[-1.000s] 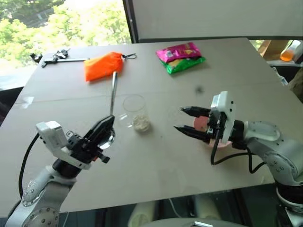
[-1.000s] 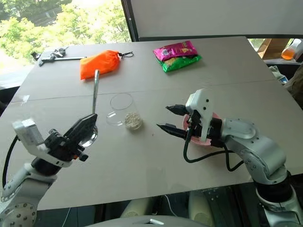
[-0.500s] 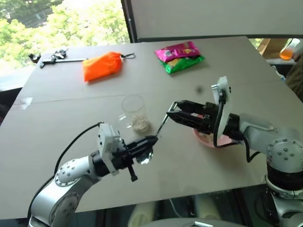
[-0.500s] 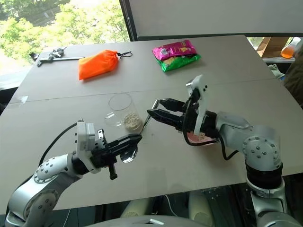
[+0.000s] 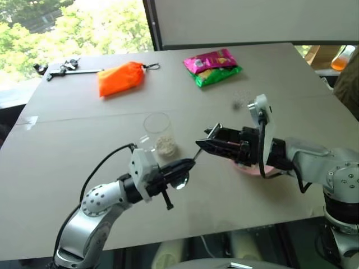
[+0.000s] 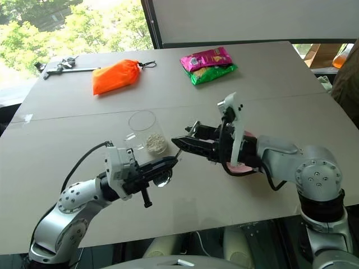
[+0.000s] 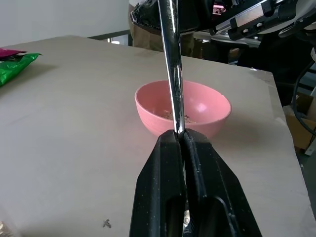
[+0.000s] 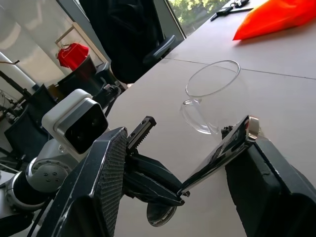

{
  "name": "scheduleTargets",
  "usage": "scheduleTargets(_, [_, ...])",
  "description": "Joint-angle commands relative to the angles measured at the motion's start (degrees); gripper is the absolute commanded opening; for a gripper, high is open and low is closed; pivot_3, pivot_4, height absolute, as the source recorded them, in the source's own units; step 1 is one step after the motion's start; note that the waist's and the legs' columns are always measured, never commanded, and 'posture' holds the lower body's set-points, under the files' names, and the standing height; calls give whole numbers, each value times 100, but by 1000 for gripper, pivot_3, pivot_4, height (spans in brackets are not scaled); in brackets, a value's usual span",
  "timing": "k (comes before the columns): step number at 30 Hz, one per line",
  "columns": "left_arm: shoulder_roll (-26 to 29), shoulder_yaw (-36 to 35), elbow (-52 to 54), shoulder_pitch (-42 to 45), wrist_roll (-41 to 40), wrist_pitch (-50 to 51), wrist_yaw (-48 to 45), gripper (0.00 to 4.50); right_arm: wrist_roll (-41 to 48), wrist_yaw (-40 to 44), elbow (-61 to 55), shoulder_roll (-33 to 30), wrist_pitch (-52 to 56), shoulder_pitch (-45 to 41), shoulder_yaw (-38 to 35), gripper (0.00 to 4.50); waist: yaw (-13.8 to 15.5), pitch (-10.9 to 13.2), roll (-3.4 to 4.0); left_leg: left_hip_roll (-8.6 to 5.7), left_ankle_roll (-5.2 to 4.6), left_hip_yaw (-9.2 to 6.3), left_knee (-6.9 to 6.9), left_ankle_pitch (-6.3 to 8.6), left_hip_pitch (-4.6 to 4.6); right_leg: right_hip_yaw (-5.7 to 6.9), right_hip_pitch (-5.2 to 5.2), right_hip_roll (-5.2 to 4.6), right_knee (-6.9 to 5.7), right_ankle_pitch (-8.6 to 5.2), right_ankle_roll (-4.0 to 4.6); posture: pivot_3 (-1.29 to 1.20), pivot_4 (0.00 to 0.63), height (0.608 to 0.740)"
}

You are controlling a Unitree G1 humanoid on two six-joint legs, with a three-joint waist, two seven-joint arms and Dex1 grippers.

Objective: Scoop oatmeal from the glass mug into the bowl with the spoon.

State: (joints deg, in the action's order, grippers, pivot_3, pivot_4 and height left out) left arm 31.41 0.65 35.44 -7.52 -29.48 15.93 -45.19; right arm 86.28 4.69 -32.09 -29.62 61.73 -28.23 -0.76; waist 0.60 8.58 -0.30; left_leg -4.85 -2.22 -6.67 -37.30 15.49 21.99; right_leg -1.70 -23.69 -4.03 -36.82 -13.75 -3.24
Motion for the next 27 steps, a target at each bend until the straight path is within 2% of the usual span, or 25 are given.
scheduleTargets(1, [-39, 50, 87, -10, 65, -182, 2, 36, 204, -63, -25, -37, -199, -71, -39, 3035, 2, 0, 0, 0, 0, 0, 0, 0, 0, 0, 0, 0, 0, 0, 0, 0, 150, 740])
scheduleTargets(2, [-43, 53, 84, -18, 85, -190, 1, 36, 213, -74, -15, -44, -216, -80, -29, 3035, 2, 0, 0, 0, 0, 0, 0, 0, 0, 0, 0, 0, 0, 0, 0, 0, 150, 740])
scheduleTargets(3, [-46, 56, 83, -31, 112, -183, 18, 0, 215, -77, -6, -54, -233, -84, -21, 2650, 2, 0, 0, 0, 0, 0, 0, 0, 0, 1, 0, 0, 0, 0, 0, 0, 150, 740])
scheduleTargets(5, [-59, 53, 89, -41, 131, -165, 45, 0, 211, -94, 10, -66, -269, -88, -13, 2264, 1, 0, 0, 0, -1, -1, 0, 0, 0, 1, 0, 0, 0, 0, 0, 0, 150, 740])
scheduleTargets(7, [-74, 58, 103, -48, 101, -118, 57, 0, 183, -112, 30, -62, -307, -94, -12, 1102, 2, 0, 0, 0, -1, 0, 0, 0, 0, 2, 0, 1, 0, 0, 0, 0, 150, 740])
scheduleTargets(10, [-120, 59, 143, -65, 41, -25, 136, 0, 153, -152, 38, -55, -355, -94, 2, 76, 0, 0, 0, 0, -1, 0, 0, 0, 0, 5, 0, 1, 0, 0, 0, 0, 150, 740])
scheduleTargets(19, [-201, 59, 77, 74, 24, 458, 595, 0, 138, -324, 84, 8, -452, -134, 60, 76, 3, 0, 0, 0, 0, -1, -1, 0, -1, 6, 0, 1, -1, 0, -1, 0, 150, 740])
scheduleTargets(22, [-168, 1, 54, 74, -41, 412, 495, 0, 220, -476, 186, 61, -494, -181, 63, 76, -11, 0, 0, 0, 0, 1, -1, 0, -1, 6, 0, 1, -1, 0, -1, 0, 150, 740])
scheduleTargets(23, [-171, -17, 76, 46, -136, 448, 470, 663, 264, -514, 214, 70, -497, -188, 66, 0, -13, 0, 0, 0, 0, 1, -1, 0, -1, 6, 0, 2, -1, 0, -1, 0, 150, 740])
scheduleTargets(24, [-174, -33, 96, 23, -202, 468, 453, 891, 299, -538, 229, 74, -498, -190, 69, 0, -14, 0, 0, 0, 0, 0, -1, 0, -1, 6, -1, 2, -1, 0, 0, 0, 150, 740])
scheduleTargets(27, [-205, -87, 113, -20, 132, 338, 681, 2346, 374, -587, 255, 77, -514, -200, 81, 0, -1, 0, 0, 0, 0, 0, -1, 0, 0, 7, -1, 2, -1, 0, 0, 0, 150, 740])
